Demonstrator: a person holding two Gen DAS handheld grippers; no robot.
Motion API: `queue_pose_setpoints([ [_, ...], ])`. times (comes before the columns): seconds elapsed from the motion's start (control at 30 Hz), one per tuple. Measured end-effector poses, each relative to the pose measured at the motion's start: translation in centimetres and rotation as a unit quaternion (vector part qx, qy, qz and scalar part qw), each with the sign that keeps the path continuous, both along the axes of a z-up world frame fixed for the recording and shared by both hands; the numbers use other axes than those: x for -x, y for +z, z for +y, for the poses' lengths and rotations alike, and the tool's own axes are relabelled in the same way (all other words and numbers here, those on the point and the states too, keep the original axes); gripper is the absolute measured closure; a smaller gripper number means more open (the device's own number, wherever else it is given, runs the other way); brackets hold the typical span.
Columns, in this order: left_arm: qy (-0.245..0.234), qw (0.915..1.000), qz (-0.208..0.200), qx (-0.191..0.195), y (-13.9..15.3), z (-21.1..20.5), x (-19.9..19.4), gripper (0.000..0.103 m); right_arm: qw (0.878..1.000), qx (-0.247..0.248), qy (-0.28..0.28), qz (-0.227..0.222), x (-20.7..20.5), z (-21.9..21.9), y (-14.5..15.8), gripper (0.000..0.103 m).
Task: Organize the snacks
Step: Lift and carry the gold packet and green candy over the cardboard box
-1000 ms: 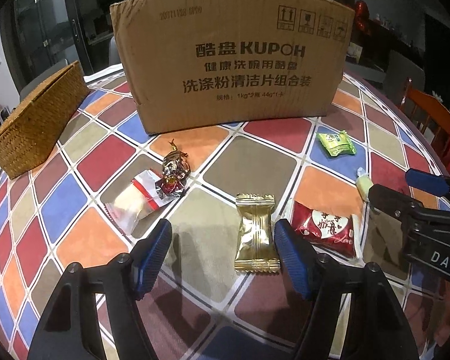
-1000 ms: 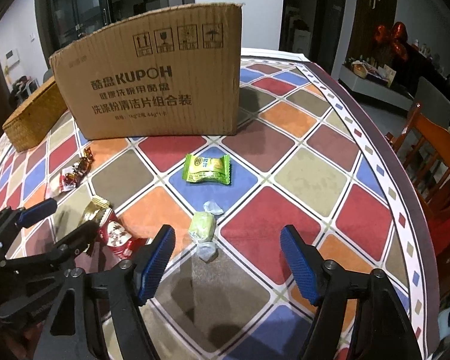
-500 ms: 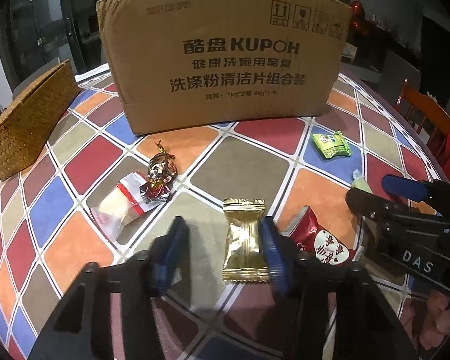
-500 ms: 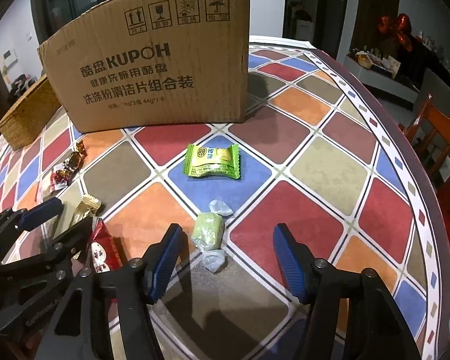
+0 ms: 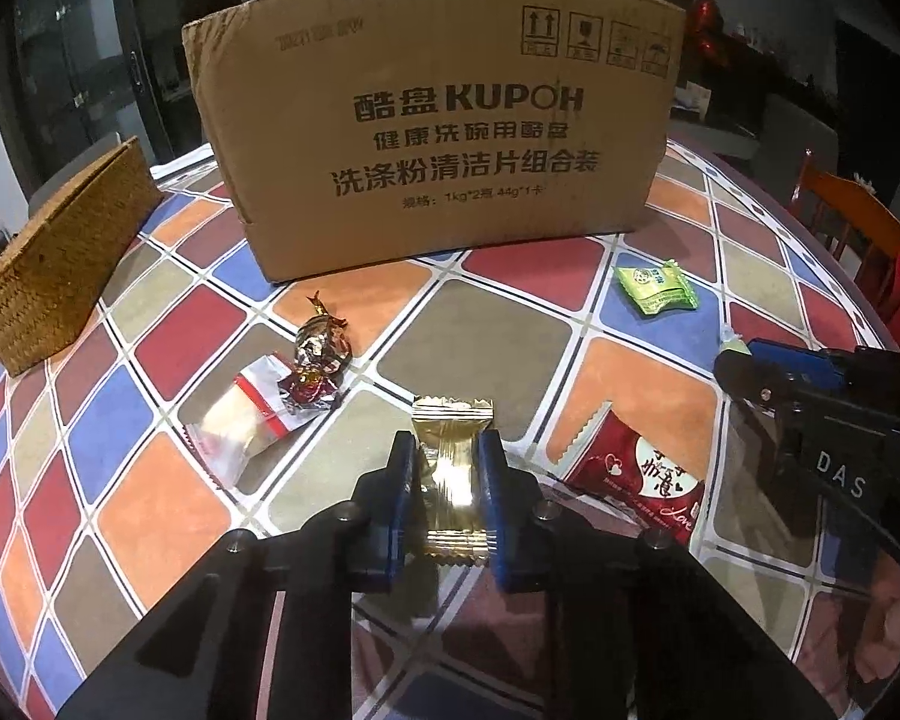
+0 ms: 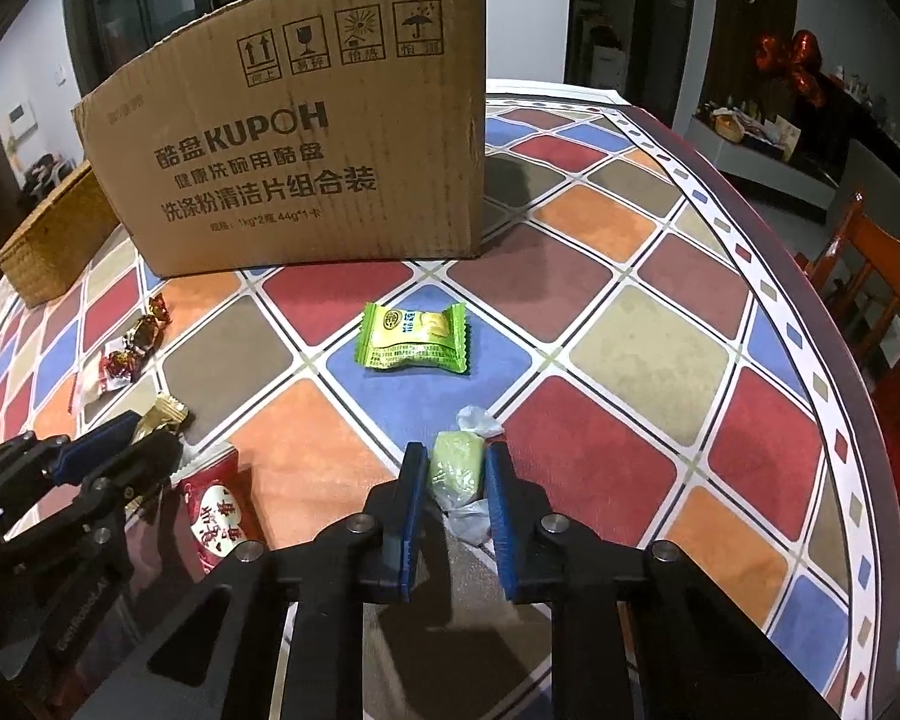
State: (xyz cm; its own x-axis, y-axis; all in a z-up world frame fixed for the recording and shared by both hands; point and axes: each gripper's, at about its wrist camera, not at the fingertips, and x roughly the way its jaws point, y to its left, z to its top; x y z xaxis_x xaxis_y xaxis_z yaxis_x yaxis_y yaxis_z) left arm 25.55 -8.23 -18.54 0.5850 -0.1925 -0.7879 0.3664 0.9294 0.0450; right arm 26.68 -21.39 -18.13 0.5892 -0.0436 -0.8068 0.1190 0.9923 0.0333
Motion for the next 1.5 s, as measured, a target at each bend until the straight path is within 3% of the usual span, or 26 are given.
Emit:
queue_pose_setpoints([
  [0.77,0.015,0.9996,-0.018,0.014,2.9,0.7,0.8,0.082,1.0,-0.009,0.003,-0.03,1.2,0.0,2.8,0.082],
  [1.5,0.031,0.9982,-0.044,0.026,8.3,1.6,1.4,0.082,0.997,-0.009,0.019,-0.079,2.0,1.0,8.5,0.082],
])
